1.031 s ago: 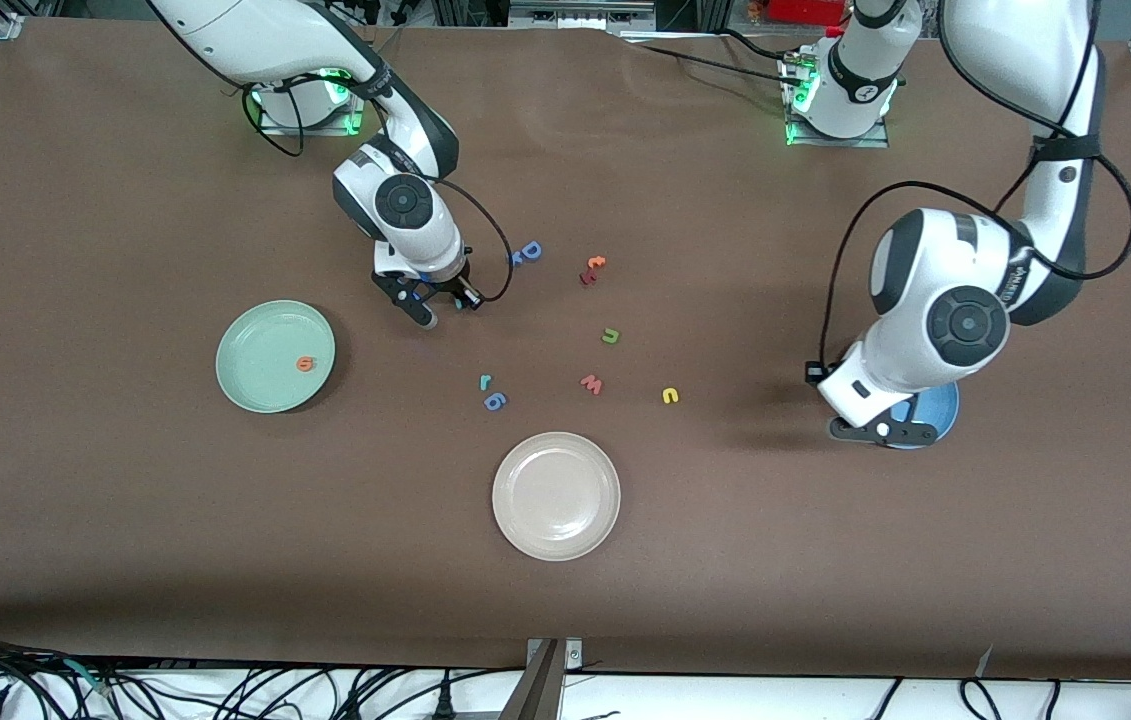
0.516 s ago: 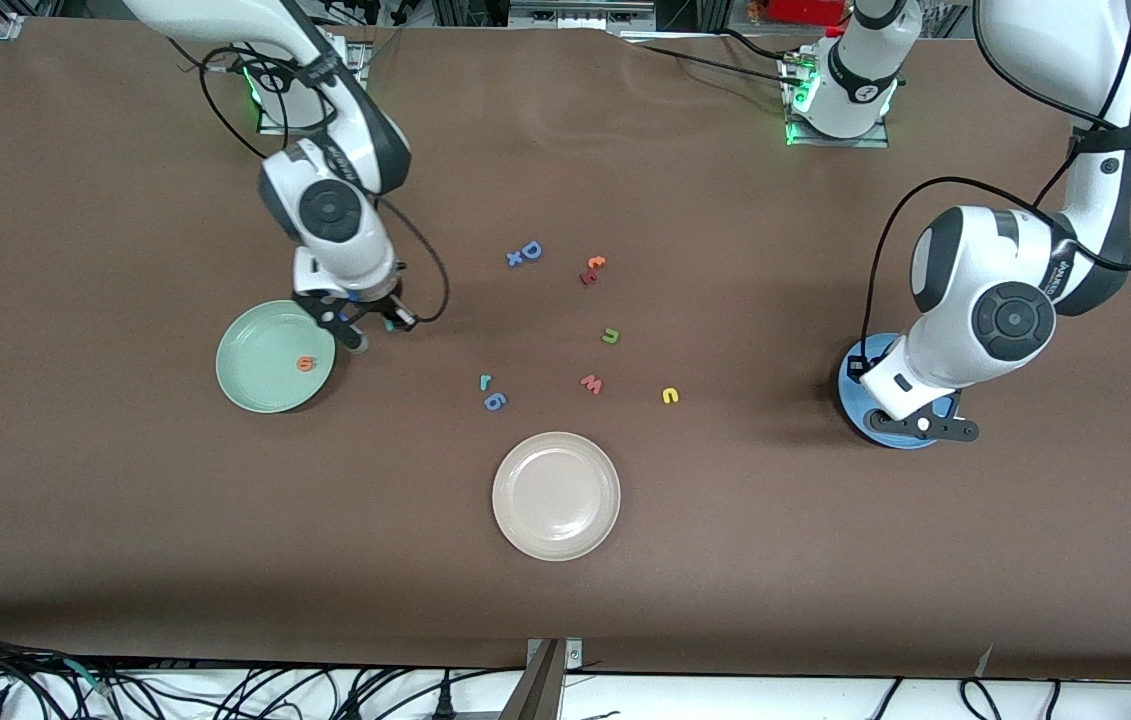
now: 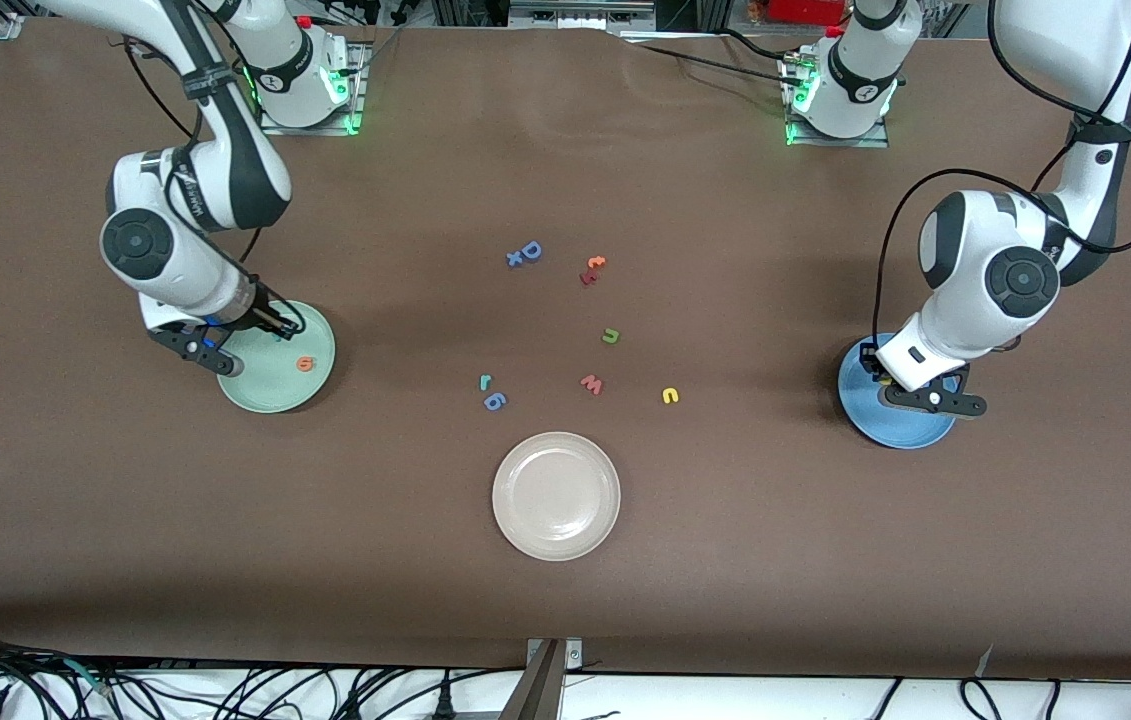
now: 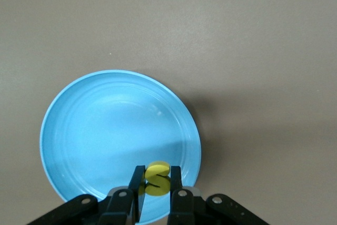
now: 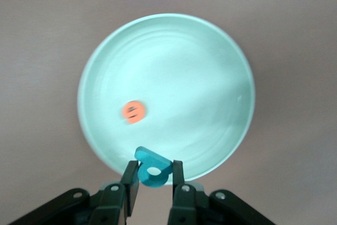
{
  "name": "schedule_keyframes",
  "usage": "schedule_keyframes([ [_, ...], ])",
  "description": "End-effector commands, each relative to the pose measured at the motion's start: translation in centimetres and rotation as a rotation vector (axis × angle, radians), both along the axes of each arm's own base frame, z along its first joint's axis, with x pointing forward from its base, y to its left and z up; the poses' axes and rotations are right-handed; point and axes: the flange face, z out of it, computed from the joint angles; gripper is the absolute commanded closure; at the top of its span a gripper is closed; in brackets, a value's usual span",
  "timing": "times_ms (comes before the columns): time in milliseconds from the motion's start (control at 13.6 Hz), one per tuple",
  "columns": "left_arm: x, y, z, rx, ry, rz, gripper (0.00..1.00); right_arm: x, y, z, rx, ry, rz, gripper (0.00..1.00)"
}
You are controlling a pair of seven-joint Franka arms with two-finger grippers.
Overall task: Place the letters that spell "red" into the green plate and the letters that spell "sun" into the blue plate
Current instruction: 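Carry the s to the blue plate while the right gripper carries the d, then reach the left gripper to the yellow u while the right gripper reaches a teal letter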
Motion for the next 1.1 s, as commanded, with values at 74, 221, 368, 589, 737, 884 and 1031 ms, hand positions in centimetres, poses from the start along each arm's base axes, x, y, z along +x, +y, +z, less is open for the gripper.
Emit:
schedule_keyframes([
  [74, -1.1, 1.2, 0.1, 0.023, -0.035, -0.061, 1.00, 0.6, -2.9, -3.7, 0.020, -0.016, 0.054, 1.00],
  [221, -0.9, 2.9, -1.2, 0.031, -0.050, -0.081, 1.00, 0.9, -3.4, -4.9, 0.020, -0.031, 0.051, 1.00],
  [368, -0.7, 3.2, -2.1, 0.034, -0.060, -0.084, 1.00, 0.9, -3.5, -5.1, 0.020, -0.028, 0.050, 0.82],
  [589, -0.3, 3.8, -2.8, 0.037, -0.059, -0.073, 0.98, 0.9, -3.5, -4.4, 0.020, -0.031, 0.047, 0.07],
  [737, 0.1, 3.6, -3.1, 0.030, -0.059, -0.052, 0.01, 0.8, -3.1, -1.3, 0.024, -0.026, 0.024, 0.00],
  [884, 0.2, 3.5, -2.9, 0.025, -0.059, -0.051, 0.00, 1.1, -1.4, 1.3, 0.064, -0.033, -0.051, 0.00],
  [1031, 0.7, 1.6, -2.3, -0.037, -0.068, -0.010, 0.00, 1.9, 3.1, 2.4, 0.094, -0.054, -0.157, 0.00],
])
